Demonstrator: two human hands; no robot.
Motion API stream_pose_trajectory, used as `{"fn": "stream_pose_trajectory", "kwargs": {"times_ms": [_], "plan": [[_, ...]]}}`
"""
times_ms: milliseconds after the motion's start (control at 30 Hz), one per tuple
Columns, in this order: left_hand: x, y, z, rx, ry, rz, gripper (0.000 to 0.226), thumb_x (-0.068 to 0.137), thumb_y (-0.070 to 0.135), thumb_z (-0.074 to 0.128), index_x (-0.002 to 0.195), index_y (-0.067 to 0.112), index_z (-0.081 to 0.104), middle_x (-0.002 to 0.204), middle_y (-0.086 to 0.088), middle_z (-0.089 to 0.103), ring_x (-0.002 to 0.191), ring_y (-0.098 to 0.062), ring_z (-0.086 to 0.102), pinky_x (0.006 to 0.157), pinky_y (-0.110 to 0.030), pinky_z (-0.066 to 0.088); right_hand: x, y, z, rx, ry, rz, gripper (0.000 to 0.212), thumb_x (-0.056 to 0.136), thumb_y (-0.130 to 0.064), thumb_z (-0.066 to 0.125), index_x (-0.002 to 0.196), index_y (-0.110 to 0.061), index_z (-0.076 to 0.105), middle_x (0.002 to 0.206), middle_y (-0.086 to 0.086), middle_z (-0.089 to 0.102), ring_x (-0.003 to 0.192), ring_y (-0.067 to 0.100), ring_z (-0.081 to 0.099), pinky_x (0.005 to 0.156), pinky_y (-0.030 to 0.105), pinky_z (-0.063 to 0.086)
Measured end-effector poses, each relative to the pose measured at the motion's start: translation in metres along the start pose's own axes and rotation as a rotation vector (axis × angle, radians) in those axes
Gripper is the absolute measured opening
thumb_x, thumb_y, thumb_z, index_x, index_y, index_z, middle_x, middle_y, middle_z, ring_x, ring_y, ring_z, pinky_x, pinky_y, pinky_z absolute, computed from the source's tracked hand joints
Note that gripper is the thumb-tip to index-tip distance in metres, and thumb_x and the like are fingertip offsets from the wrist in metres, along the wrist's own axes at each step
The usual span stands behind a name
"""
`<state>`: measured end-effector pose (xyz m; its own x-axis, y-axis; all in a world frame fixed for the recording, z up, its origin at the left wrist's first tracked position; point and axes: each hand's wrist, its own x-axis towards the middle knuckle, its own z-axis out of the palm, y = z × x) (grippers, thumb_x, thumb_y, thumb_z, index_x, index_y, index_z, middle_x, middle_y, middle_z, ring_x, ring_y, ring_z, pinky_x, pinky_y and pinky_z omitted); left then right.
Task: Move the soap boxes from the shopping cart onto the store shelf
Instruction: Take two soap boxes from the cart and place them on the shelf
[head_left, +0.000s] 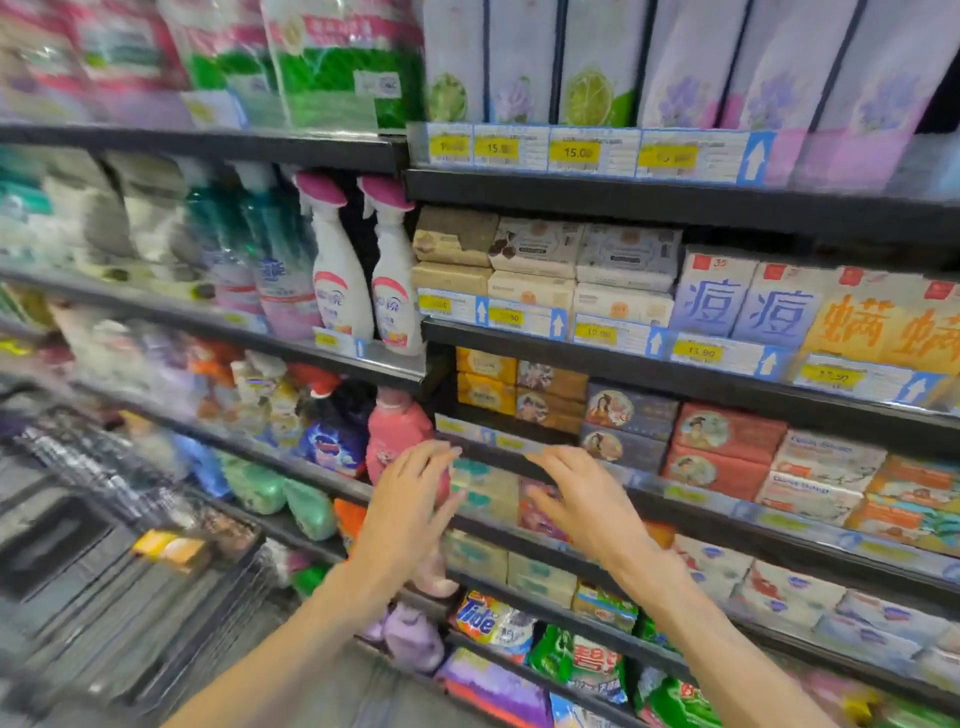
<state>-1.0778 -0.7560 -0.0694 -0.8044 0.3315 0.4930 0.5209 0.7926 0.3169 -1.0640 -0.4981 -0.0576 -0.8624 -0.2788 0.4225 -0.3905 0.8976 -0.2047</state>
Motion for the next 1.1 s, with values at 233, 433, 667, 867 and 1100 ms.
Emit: {"fn": "stream_pose_trajectory", "kwargs": {"times_ms": [233,433,667,867,1100], "plan": [[-0.094,-0.102,-0.074,0.161,0.044,-0.144,0.049,0.092,0.047,0.055,0.132,0.019,0.058,0.131,-0.001,0.058,0.122,-0.025,0.055,0.1,-0.041,0.046,0.052,-0.132,0.048,0.038,-0.039,-0.267,0.04,0.081,-0.044,0.063,0.108,-0.016,0.074,0.104,0.002,0.074,0.093,0.02,0.072,0.074,0.026,0.057],[-0.194,-0.209,-0.157,0.256,0.035,-0.318,0.057,0.094,0.057,0.045,0.137,0.021,0.056,0.136,-0.001,0.056,0.127,-0.025,0.051,0.103,-0.043,0.046,0.098,-0.268,0.113,0.09,-0.156,-0.462,0.054,0.086,-0.049,0.054,0.121,-0.01,0.068,0.117,0.009,0.07,0.107,0.028,0.067,0.09,0.038,0.057],[-0.315,-0.327,-0.267,0.447,-0.032,-0.484,0.061,0.096,0.058,0.049,0.143,0.02,0.05,0.144,-0.007,0.053,0.134,-0.031,0.048,0.111,-0.046,0.043,0.139,-0.464,0.19,0.088,-0.261,-0.627,0.058,0.089,-0.049,0.064,0.136,-0.016,0.057,0.131,0.007,0.063,0.12,0.027,0.06,0.099,0.04,0.051],[-0.376,-0.408,-0.332,0.463,-0.062,-0.619,0.064,0.094,0.06,0.047,0.14,0.016,0.052,0.139,-0.01,0.056,0.127,-0.032,0.054,0.106,-0.045,0.047,0.176,-0.592,0.26,0.098,-0.362,-0.759,0.064,0.092,-0.049,0.061,0.146,-0.017,0.048,0.144,0.006,0.054,0.13,0.026,0.053,0.107,0.036,0.043],[-0.388,-0.505,-0.363,0.501,-0.042,-0.64,0.061,0.093,0.054,0.05,0.139,0.014,0.055,0.135,-0.009,0.06,0.124,-0.03,0.057,0.104,-0.043,0.049,0.241,-0.684,0.331,0.106,-0.392,-0.804,0.066,0.097,-0.048,0.054,0.154,-0.021,0.034,0.155,0.003,0.04,0.142,0.022,0.039,0.115,0.034,0.033]]}}
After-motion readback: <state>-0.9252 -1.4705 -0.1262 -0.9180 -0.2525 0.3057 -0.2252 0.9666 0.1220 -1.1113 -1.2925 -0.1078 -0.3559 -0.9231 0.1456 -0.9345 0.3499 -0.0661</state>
